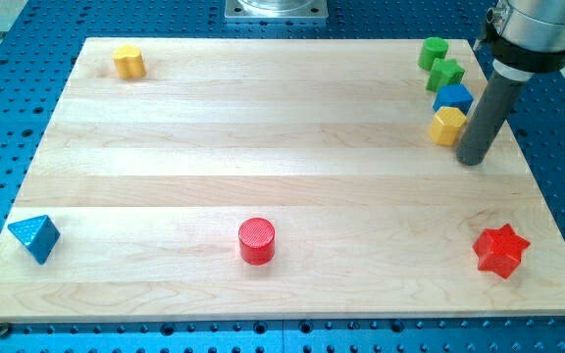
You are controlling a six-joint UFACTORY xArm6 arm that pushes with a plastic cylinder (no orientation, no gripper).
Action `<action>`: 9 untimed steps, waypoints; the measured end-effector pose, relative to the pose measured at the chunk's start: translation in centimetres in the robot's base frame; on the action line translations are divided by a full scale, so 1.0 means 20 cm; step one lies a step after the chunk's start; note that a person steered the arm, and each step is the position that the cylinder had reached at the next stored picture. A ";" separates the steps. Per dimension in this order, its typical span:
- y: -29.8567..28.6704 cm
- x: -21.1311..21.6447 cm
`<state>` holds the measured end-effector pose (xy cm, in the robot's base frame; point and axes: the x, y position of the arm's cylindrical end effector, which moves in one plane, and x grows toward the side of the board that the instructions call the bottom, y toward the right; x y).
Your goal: Move the yellow hexagon to the bottom of the blue cube
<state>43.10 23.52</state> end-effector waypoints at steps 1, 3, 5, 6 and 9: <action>0.01 0.01; -0.34 0.21; -0.60 0.05; -0.54 -0.08; -0.15 -0.19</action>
<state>39.37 20.46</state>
